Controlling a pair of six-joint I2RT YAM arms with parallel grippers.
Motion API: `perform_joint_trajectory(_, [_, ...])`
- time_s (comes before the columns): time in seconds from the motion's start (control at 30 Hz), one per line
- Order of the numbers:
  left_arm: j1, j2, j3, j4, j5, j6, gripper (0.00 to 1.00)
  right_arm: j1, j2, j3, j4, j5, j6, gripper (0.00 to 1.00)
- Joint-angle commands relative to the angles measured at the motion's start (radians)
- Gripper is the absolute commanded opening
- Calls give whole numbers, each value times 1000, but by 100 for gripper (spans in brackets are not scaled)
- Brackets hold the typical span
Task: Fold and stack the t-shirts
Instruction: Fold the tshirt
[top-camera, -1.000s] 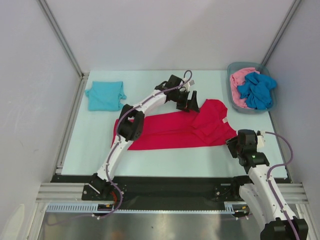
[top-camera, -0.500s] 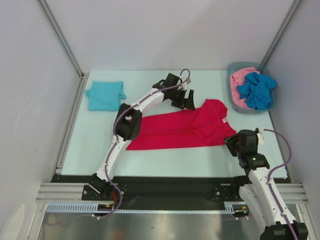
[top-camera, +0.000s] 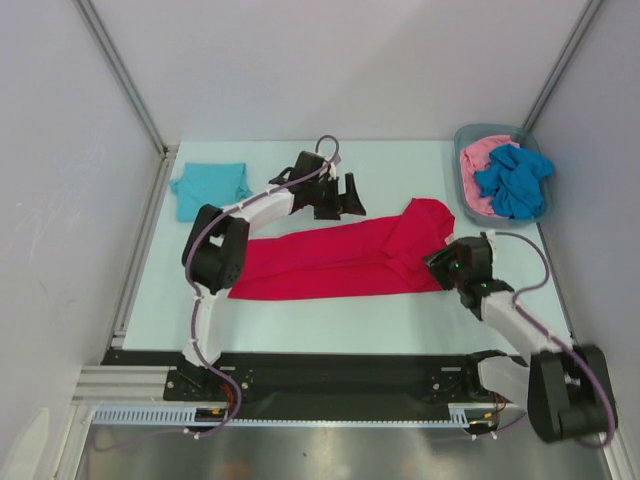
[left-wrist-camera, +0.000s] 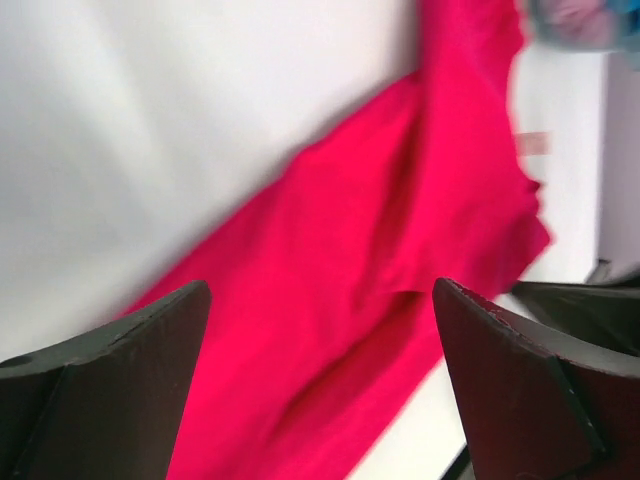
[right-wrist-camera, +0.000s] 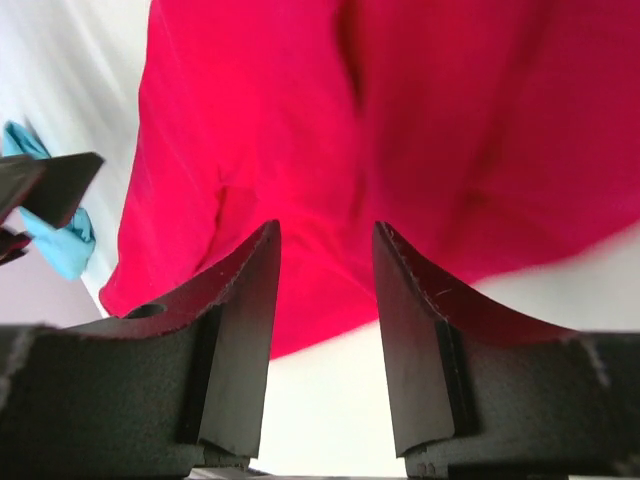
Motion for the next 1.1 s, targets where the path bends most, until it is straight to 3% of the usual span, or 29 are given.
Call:
perform_joint_trajectory(0.0, [-55, -151, -46, 173, -42, -137, 100, 45, 162, 132, 227, -35, 20, 47])
perform_joint_trajectory(0.13, [-46, -252, -106, 214, -39, -59, 100, 54, 165, 167, 274, -33, -1, 47])
perform_joint_trajectory(0.17, [-34, -333, -198, 251, -51, -62, 100, 54, 176, 187, 266, -38, -11, 47])
perform_joint_trajectory(0.27, [14, -437, -390, 499, -26, -159, 100, 57, 208, 212, 287, -51, -17, 47])
perform_joint_trajectory(0.33, [43, -438, -389, 507, 14, -242, 100, 59, 219, 218, 295, -50, -12, 47])
perform_joint_trajectory(0.47, [68, -424, -385, 460, -2, -241, 100, 59, 222, 227, 301, -51, -14, 47])
perform_joint_trajectory(0.5, [77, -416, -398, 486, 83, -253, 100, 59, 219, 227, 298, -47, -18, 47])
perform_joint_trajectory(0.57, [121, -409, -501, 709, 195, -305, 100, 59, 207, 227, 291, -42, -24, 47])
perform_joint_trajectory(0.6, [134, -409, -557, 837, 250, -422, 100, 59, 207, 227, 289, -41, -27, 47])
perform_joint_trajectory(0.63, [141, -392, -604, 1050, 263, -478, 100, 59, 202, 227, 288, -42, -31, 47])
perform_joint_trajectory(0.7, [157, -379, -637, 1082, 271, -517, 100, 59, 198, 230, 280, -42, -37, 47])
perform_joint_trajectory(0.77, [152, -367, -541, 817, 246, -435, 100, 59, 195, 230, 262, -38, -40, 47])
perform_joint_trajectory(0.8, [146, -384, -468, 567, 147, -295, 100, 59, 190, 232, 237, -30, -41, 46])
perform_joint_trajectory(0.83, [137, -384, -467, 453, 78, -222, 100, 60, 185, 232, 237, -30, -46, 46])
perform_joint_trajectory(0.93, [112, -424, -384, 245, -103, -68, 100, 59, 152, 232, 121, 57, -72, 46])
perform_joint_trajectory(1.07, [112, -381, -292, 112, -148, 100, 100, 44, 84, 225, -16, 178, -101, 47])
